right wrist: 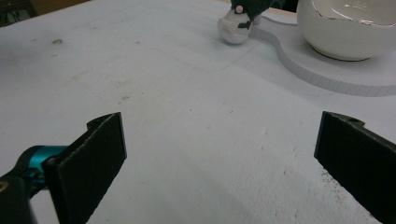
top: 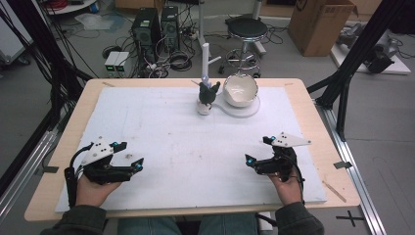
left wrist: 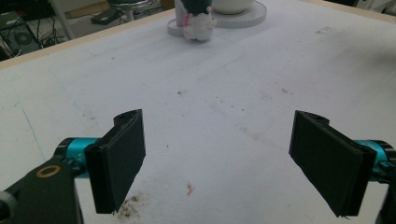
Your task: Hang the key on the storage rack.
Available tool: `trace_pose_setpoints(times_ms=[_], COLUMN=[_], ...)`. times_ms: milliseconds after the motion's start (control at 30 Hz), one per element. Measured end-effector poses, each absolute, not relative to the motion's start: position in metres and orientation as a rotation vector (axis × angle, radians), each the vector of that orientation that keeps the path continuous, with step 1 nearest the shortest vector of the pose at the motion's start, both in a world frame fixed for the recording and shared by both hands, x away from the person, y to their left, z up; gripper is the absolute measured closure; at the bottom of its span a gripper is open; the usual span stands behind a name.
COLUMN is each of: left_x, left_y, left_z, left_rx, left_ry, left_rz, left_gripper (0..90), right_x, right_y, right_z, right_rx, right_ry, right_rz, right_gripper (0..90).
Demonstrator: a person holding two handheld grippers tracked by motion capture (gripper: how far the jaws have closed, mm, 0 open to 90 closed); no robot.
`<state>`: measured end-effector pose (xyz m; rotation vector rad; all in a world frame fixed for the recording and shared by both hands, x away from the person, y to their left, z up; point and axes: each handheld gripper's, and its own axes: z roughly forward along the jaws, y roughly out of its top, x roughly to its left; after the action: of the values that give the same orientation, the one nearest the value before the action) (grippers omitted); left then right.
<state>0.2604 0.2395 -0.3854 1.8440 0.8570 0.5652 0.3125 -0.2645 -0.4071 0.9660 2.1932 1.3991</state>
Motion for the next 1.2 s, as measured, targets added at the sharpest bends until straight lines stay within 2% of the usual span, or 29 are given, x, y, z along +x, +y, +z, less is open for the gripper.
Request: trace_pose_setpoints(times_ms=[1200], left_x=[0.238], left_y=[0.264], left_z=[-0.402], left_rx=[1.805], left_ry=[0.909], left_rz=[0.628], left_gripper=[18.9], right_x=[0.315], right_y=[-0.265], right_z=[-0.413], right_rx=[0.988], right_ry=[2.234], right_rz=[1.365], right_gripper=[1.4])
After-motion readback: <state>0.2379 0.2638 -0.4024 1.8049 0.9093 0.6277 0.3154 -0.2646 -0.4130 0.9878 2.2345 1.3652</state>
